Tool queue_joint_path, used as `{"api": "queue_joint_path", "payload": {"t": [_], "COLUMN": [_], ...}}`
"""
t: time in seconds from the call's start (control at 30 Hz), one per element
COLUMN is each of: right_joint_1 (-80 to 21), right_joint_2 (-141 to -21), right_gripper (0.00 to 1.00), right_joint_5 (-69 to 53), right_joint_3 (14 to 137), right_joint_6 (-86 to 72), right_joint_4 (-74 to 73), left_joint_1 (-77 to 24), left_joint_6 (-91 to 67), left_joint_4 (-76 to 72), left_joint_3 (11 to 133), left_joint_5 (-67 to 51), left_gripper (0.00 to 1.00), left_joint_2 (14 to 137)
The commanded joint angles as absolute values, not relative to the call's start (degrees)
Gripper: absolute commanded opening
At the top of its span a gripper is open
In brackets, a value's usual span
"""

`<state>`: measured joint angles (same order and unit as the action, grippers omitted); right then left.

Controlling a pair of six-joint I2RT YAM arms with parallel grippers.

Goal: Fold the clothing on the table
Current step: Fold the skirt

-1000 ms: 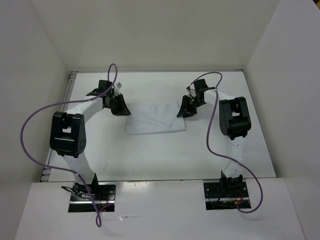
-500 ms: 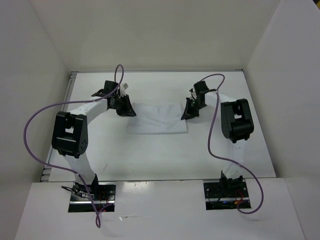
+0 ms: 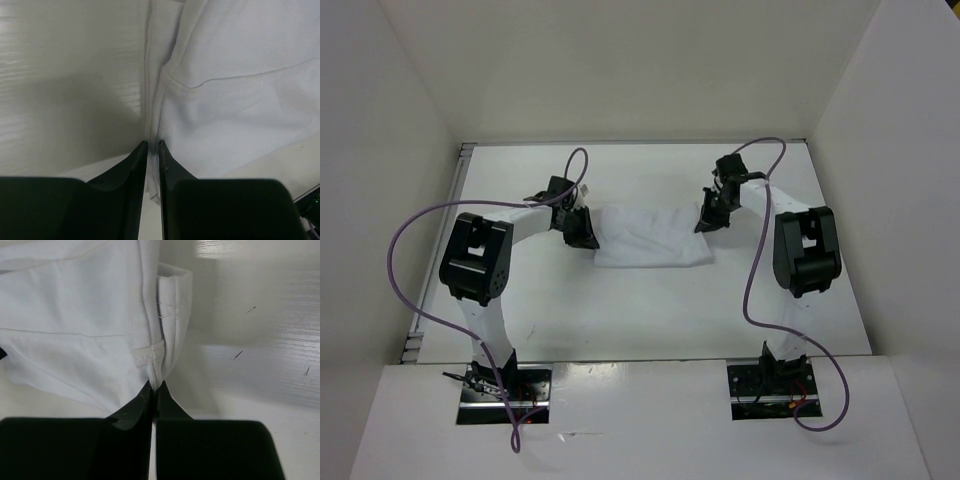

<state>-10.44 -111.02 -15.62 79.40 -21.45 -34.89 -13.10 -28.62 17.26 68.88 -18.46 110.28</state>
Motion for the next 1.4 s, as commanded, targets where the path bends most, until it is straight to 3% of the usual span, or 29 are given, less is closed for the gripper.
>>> {"api": "queue_joint_path", "payload": {"t": [0.0, 0.17, 0.43, 0.63, 1.07, 1.13, 1.17, 1.3, 1.37], "right_joint_1": [-10.11, -14.05, -24.86, -30.93, -33.31, -33.31, -33.31, -33.84, -34.37], "right_joint_2": [-106.00, -104.41, -113.10, -117.15, -124.01, -125.32, -125.33, -125.86, -125.25], "right_gripper": [0.00, 0.00, 0.00, 0.00, 0.00, 0.06, 0.15, 0.34, 0.38], "right_joint_5": [-17.31, -19.07, -20.39, -22.32, -21.10, -21.70, -22.84, -29.26, -34.26], "right_joint_3": [82.70, 88.84, 102.29, 103.62, 104.94, 105.46, 105.47, 104.94, 104.94], "right_joint_6": [-22.24, -24.78, -27.68, -28.21, -28.21, -28.21, -28.21, -28.21, -28.21], "right_joint_4": [-36.56, -37.18, -38.85, -38.85, -37.62, -37.01, -37.00, -33.76, -33.05], "left_joint_1": [-15.37, -17.66, -18.72, -18.72, -18.72, -18.72, -18.72, -18.72, -18.11], "left_joint_6": [-29.36, -30.41, -30.94, -30.94, -31.46, -31.46, -31.46, -30.33, -29.80], "left_joint_4": [16.17, 14.95, 14.94, 14.94, 14.94, 14.94, 15.46, 16.95, 18.36], "left_joint_3": [68.55, 68.55, 68.55, 68.55, 68.55, 68.55, 68.55, 69.34, 70.05], "left_joint_5": [-18.19, -19.25, -19.78, -19.78, -19.25, -19.25, -19.25, -19.86, -19.86], "left_gripper": [0.23, 0.23, 0.23, 0.23, 0.23, 0.23, 0.23, 0.23, 0.23], "left_joint_2": [112.32, 113.55, 114.08, 113.03, 111.98, 111.97, 111.45, 110.13, 108.29]}}
